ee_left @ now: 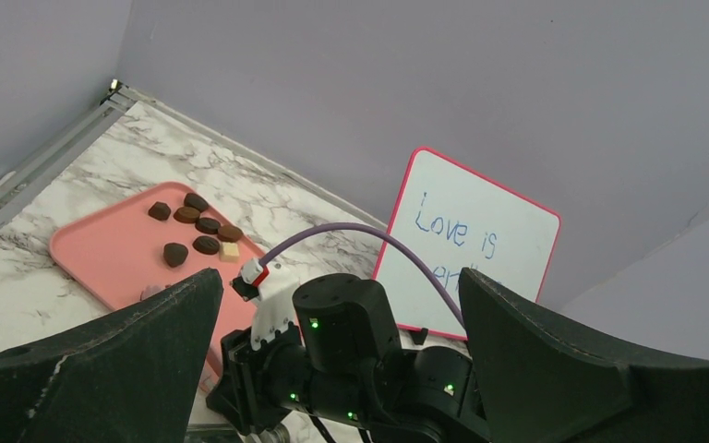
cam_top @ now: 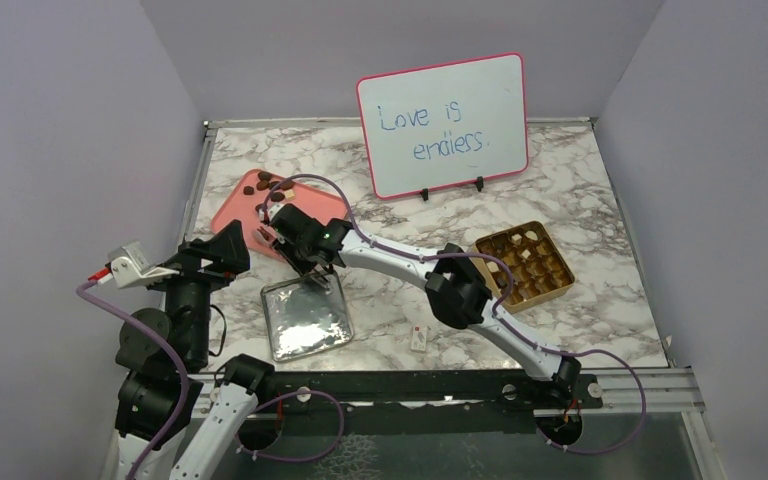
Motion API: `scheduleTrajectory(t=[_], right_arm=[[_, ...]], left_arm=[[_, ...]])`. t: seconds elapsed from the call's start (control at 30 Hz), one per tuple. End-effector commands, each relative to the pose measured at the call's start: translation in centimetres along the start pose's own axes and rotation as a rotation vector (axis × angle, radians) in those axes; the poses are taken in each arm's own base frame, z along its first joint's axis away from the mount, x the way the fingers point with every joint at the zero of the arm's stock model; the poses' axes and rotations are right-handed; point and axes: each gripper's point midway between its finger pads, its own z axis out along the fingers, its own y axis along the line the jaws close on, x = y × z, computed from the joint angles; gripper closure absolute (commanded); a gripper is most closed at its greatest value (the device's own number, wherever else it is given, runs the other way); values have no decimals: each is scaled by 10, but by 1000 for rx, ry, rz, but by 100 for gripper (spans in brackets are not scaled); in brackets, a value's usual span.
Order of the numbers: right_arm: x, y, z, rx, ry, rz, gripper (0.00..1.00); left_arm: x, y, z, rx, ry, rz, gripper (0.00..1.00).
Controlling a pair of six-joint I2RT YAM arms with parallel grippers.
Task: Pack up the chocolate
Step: Pick up the fake chocolate from the plate.
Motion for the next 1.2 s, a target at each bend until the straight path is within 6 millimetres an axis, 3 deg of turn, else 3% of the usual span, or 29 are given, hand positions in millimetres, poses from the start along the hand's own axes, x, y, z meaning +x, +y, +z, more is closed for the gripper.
scheduleTrajectory(t=[0.0, 0.4, 0.77, 1.17], right_arm=[[-3, -1, -9, 34, 2, 6, 71], [-9, -3, -36, 31, -19, 21, 73], [-14, -7, -63, 21, -44, 47, 73], [11, -24, -106, 88, -1, 65, 73]], left_arm=[[-4, 2, -2, -8, -23, -7, 1], [6, 11, 1, -34, -9, 25, 1], [37, 31, 8, -84, 37, 77, 1], [48, 39, 9, -101, 57, 107, 1]])
